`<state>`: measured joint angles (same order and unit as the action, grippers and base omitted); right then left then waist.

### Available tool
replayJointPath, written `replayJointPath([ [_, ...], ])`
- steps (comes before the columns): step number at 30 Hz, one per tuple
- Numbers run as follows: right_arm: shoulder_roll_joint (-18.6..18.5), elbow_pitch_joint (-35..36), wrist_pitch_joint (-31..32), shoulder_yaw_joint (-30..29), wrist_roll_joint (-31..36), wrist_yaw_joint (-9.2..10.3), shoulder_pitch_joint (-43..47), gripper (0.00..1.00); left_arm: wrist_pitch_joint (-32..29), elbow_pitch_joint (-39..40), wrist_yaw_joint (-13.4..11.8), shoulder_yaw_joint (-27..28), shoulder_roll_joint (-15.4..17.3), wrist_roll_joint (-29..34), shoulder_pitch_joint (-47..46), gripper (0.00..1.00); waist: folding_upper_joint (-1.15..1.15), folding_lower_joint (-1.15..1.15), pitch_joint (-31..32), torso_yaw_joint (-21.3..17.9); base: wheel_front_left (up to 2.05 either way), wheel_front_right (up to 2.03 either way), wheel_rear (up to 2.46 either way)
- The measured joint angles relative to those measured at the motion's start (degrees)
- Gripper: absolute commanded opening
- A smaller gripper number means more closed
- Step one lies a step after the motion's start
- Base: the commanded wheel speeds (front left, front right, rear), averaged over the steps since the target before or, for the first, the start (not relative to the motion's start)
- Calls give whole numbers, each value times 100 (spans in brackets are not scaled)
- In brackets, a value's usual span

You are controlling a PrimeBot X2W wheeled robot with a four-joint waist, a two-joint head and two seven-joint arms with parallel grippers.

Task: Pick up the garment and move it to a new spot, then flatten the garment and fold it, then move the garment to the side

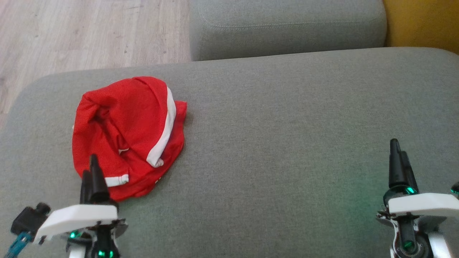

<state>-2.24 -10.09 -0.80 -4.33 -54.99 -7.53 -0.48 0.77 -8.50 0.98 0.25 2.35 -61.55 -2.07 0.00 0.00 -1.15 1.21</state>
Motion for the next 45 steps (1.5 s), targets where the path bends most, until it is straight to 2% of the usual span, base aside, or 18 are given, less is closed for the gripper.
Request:
replayJointPath([
  [9, -1, 113, -136, 218, 895, 0, -7, 100, 140, 64, -70, -587, 120, 1017, -66, 100, 0, 0, -66, 23, 0, 0, 0],
  [24, -3, 177, -402, 565, 2193, 0, -12, 100, 390, 67, -690, -1626, 592, 2149, -400, 100, 0, 0, -124, -34, 0, 0, 0],
  [30, -4, 191, -477, 610, 2642, 0, -14, 100, 475, -167, -767, -1923, 654, 2440, -470, 100, 0, 0, -137, -50, 0, 0, 0],
  [45, -5, 225, -732, 732, 3934, 0, -14, 100, 738, -457, -1162, -2725, 904, 3557, -832, 100, 0, 0, -154, -31, 0, 0, 0],
])
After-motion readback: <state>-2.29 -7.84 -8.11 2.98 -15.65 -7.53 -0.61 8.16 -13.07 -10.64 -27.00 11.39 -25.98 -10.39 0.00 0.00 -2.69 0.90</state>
